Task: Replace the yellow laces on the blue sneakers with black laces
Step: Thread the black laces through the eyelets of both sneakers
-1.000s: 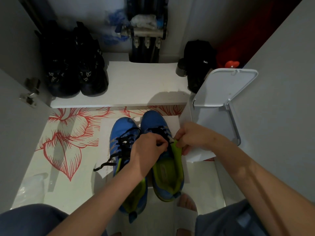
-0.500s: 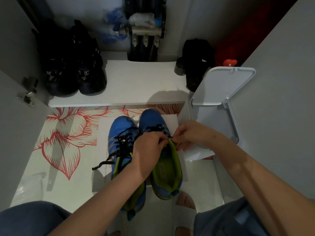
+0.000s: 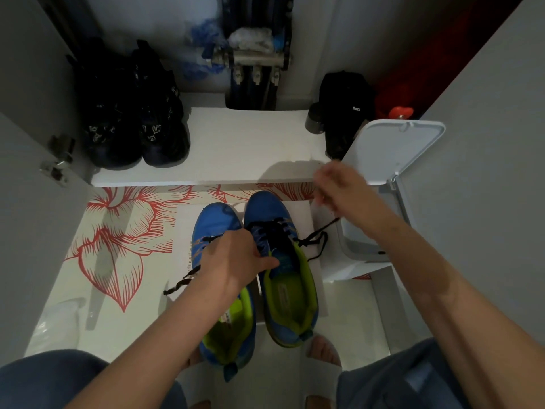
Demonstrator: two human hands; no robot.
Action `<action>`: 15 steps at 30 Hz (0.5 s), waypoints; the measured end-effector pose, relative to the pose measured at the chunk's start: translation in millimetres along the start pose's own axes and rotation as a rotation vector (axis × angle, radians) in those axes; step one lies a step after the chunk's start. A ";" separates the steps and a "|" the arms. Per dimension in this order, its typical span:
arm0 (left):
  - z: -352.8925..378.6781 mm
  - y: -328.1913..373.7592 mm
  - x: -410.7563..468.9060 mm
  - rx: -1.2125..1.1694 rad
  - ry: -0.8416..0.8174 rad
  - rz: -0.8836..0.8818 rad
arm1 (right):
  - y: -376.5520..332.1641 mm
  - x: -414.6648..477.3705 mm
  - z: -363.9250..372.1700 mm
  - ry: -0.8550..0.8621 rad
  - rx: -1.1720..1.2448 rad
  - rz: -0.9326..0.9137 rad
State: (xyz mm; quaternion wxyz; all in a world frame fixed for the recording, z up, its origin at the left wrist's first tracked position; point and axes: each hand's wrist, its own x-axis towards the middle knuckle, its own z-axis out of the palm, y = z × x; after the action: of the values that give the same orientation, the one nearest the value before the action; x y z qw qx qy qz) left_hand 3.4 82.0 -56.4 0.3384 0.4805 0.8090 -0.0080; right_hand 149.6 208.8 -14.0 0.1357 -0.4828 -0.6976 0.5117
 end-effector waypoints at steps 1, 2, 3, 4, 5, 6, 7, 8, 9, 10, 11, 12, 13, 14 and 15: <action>-0.5 0.3 1.2 -0.013 0.001 0.002 | 4.8 -1.6 2.2 -0.134 -0.293 0.004; -1.3 0.3 2.2 -0.026 -0.006 -0.003 | 11.9 -3.2 4.2 -0.284 -0.524 0.038; -1.8 -0.2 2.9 -0.036 -0.013 -0.010 | 17.6 -5.1 6.0 -0.421 -0.664 0.078; -2.4 -0.4 3.0 -0.039 -0.015 -0.013 | 19.8 -6.9 6.0 -0.518 -0.699 0.097; -2.3 -0.6 3.0 -0.045 -0.016 -0.016 | 18.4 -8.0 3.3 -0.570 -0.662 0.098; -1.9 -0.5 2.6 -0.055 -0.015 -0.017 | 14.7 -8.6 -2.0 -0.576 -0.601 0.075; -1.2 -0.3 2.6 -0.066 -0.012 -0.016 | 8.8 -8.5 -10.0 -0.552 -0.553 0.035; -0.7 -0.6 2.7 -0.071 -0.007 -0.013 | 3.6 -8.2 -19.7 -0.509 -0.503 -0.010; -0.4 -1.0 2.4 -0.068 -0.003 -0.010 | -2.5 -9.4 -30.1 -0.462 -0.444 -0.055; -0.9 -1.3 1.7 -0.061 0.001 -0.007 | -6.7 -11.1 -41.5 -0.415 -0.371 -0.096; -1.3 -1.6 1.1 -0.057 0.002 -0.006 | -9.4 -12.6 -52.5 -0.377 -0.275 -0.124; -1.5 -1.6 0.7 -0.060 -0.001 -0.004 | -10.1 -13.7 -62.4 -0.348 -0.173 -0.141; -1.1 -1.6 0.7 -0.066 -0.007 0.002 | -10.4 -14.0 -69.2 -0.327 -0.072 -0.153; -0.9 -1.3 0.7 -0.070 -0.014 0.009 | -10.2 -13.7 -73.2 -0.314 0.035 -0.174; -1.0 -0.8 0.3 -0.072 -0.019 0.016 | -10.6 -12.5 -73.6 -0.304 0.145 -0.204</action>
State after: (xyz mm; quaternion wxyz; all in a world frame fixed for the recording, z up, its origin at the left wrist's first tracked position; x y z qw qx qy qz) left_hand 2.1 82.2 -56.0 0.3633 0.4743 0.8017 0.0193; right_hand 200.5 241.5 31.1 0.1143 -0.3157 -0.7166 0.6114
